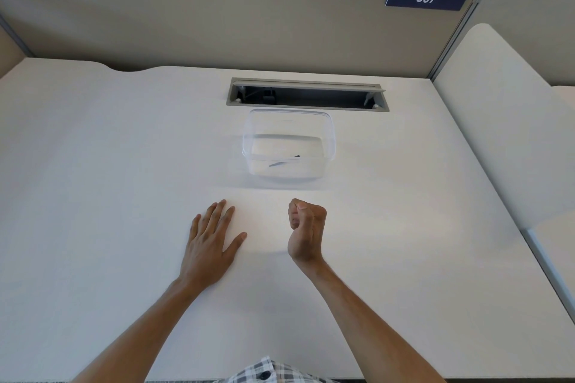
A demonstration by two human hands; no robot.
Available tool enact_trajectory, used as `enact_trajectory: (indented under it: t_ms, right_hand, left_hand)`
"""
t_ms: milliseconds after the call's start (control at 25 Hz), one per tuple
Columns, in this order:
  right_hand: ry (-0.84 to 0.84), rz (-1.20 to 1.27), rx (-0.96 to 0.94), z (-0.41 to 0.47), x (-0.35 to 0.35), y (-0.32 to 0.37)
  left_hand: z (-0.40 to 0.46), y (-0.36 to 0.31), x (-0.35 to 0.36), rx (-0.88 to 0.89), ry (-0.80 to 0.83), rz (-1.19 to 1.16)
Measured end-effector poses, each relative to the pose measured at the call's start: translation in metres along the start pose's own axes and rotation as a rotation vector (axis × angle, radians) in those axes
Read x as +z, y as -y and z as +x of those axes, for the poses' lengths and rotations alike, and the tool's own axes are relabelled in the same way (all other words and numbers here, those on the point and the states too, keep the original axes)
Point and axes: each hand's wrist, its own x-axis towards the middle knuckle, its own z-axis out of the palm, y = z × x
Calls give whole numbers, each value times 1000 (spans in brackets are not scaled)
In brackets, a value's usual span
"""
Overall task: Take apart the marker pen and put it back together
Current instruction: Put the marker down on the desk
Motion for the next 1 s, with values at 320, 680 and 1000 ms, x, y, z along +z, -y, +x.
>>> enact_trajectory:
  t_ms: [320,680,1000]
  right_hand:
    - [1,-2,-9,-1,0,-1]
    - [-15,20,35,-1,0,2]
    - [40,-44,-34,-3,-10,2]
  left_hand:
    - [0,0,0,-3,4,-1]
    - [0,0,-1,-4,7,-6]
    - [0,-1,-2,-6,6,3]
